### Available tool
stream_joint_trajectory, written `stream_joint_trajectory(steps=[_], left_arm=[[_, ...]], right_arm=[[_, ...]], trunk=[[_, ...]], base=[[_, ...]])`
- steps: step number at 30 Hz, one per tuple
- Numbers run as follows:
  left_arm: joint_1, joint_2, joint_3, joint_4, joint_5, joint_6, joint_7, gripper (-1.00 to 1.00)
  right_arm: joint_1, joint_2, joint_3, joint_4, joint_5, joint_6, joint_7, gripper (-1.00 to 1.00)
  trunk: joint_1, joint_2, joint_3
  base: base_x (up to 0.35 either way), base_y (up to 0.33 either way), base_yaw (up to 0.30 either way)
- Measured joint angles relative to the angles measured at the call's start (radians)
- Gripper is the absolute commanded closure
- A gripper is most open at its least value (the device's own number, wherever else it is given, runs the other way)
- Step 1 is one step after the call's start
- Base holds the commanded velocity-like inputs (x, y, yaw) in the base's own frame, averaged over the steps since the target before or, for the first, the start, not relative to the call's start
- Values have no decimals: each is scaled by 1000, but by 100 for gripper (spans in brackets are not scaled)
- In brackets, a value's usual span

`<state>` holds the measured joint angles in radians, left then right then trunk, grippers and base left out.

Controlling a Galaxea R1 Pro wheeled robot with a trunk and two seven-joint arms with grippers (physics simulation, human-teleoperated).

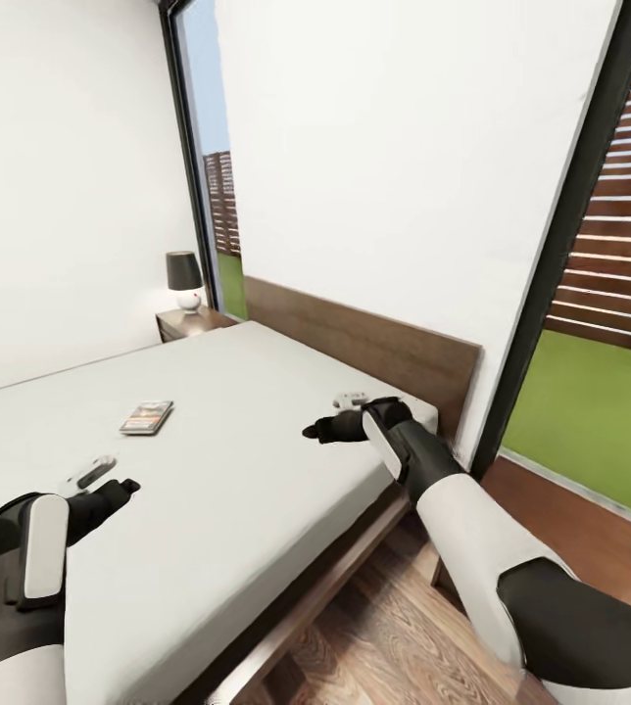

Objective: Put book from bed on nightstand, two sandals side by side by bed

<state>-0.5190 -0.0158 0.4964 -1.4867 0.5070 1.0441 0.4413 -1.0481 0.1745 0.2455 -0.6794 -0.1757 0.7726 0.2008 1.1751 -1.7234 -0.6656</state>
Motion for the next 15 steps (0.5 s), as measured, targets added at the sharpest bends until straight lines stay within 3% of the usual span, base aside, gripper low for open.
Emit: stream_joint_trajectory(steps=[5,15], left_arm=[[1,3,2,4,0,0,-5,-100],[17,5,-2,1,-1,0,-6,-100]], right_arm=[[4,0,8,96,-88,-93,-73,-100],[39,0,16,112,-115,-164,-101,-100]], trunk=[[-8,14,6],[-8,14,6]], base=[[0,0,287],[32,-48,287]])
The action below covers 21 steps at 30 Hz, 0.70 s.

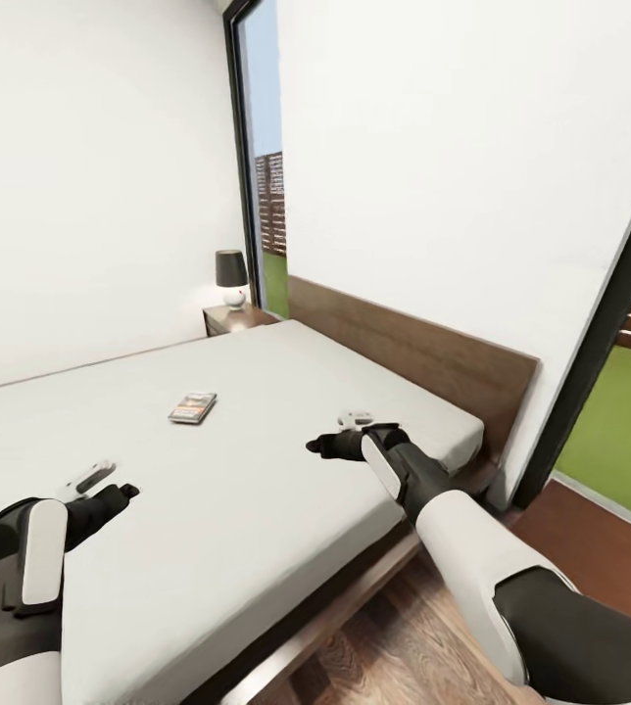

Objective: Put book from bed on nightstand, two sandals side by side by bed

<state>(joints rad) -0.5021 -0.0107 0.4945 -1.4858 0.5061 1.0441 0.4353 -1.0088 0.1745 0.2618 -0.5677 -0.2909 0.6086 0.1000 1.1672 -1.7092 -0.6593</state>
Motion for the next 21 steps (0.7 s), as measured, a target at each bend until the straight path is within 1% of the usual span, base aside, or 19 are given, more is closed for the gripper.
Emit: stream_joint_trajectory(steps=[6,14,21], left_arm=[[13,0,-5,-4,-1,-4,7,-100],[15,1,-7,-5,-1,-5,10,-100],[15,1,-6,-6,-2,-6,11,-100]], right_arm=[[5,0,1,-2,-3,-8,-6,-100],[6,0,1,-2,-3,-10,-5,-100],[6,0,1,-2,-3,-10,-3,-100]], trunk=[[0,0,0],[0,0,0],[0,0,0]], base=[[152,-223,287],[179,-266,287],[226,-258,287]])
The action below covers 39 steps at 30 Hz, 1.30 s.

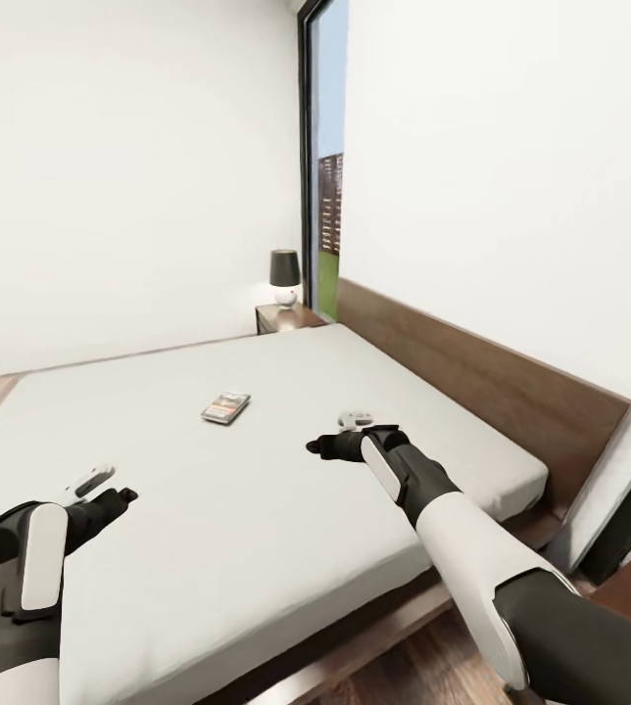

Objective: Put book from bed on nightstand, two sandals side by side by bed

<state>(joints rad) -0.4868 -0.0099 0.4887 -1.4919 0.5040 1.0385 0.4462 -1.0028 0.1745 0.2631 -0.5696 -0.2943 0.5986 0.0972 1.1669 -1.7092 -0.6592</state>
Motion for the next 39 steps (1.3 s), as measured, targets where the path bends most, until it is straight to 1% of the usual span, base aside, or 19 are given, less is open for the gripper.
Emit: stream_joint_trajectory(steps=[9,17,27,35,38,39], left_arm=[[0,-1,0,-1,1,0,-1,-100],[-1,-4,1,1,3,0,-9,-100],[-3,-9,-3,0,3,0,-7,-100],[-3,-8,-3,0,3,0,-3,-100],[-4,-9,-3,-1,3,0,-5,-100],[-4,-10,-3,-4,3,0,-6,-100]], right_arm=[[0,0,0,0,0,1,2,-100],[0,0,-1,0,1,1,4,-100],[2,0,-1,-21,2,9,1,-100],[4,0,-1,-56,2,14,-4,-100],[-38,0,-7,-65,0,33,-10,-100],[-55,0,-8,-63,0,39,-11,-100]], trunk=[[0,0,0],[0,0,0],[-38,70,31],[-68,126,56],[-80,147,62],[-80,147,61]], base=[[237,-222,287],[65,-59,287],[5,-4,285],[0,0,109],[0,0,16],[0,0,10]])
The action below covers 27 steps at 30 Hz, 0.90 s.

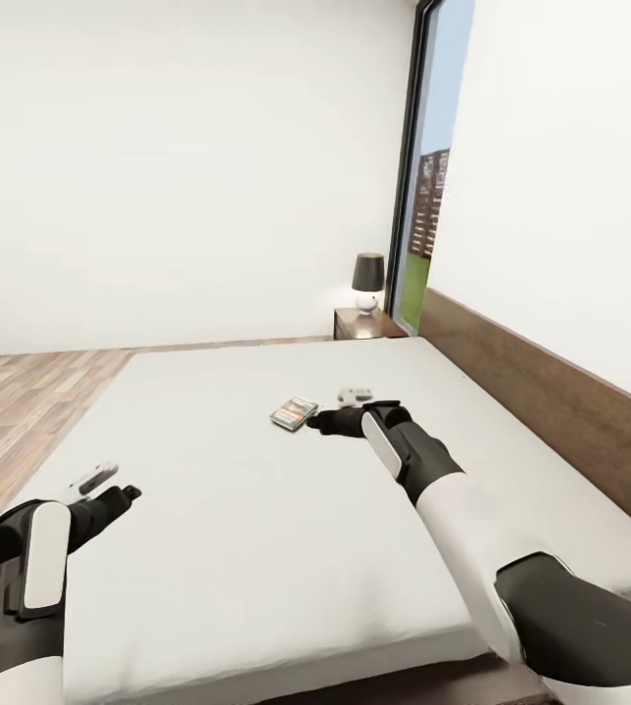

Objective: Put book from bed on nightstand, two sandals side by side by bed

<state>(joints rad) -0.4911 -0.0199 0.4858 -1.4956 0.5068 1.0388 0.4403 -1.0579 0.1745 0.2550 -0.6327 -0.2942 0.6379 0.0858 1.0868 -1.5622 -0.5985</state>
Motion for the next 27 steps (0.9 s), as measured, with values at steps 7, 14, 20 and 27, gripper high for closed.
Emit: stream_joint_trajectory(steps=[7,14,20,27], left_arm=[[0,-3,-44,-44,2,4,-4,-100],[0,-5,-103,-56,0,5,-2,-100],[0,-5,-113,-59,0,5,-1,-100],[0,-5,-116,-60,0,5,0,-100]], right_arm=[[-194,0,-10,181,-1,-18,-8,-100],[-263,0,-15,285,1,-85,-10,-100],[-265,0,-13,305,3,-161,-11,-100],[-255,0,-14,324,3,-192,-12,-100]], trunk=[[0,0,-10],[0,0,-21],[0,0,-30],[0,0,-41]], base=[[0,0,4],[0,0,0],[0,0,0],[0,0,0]])
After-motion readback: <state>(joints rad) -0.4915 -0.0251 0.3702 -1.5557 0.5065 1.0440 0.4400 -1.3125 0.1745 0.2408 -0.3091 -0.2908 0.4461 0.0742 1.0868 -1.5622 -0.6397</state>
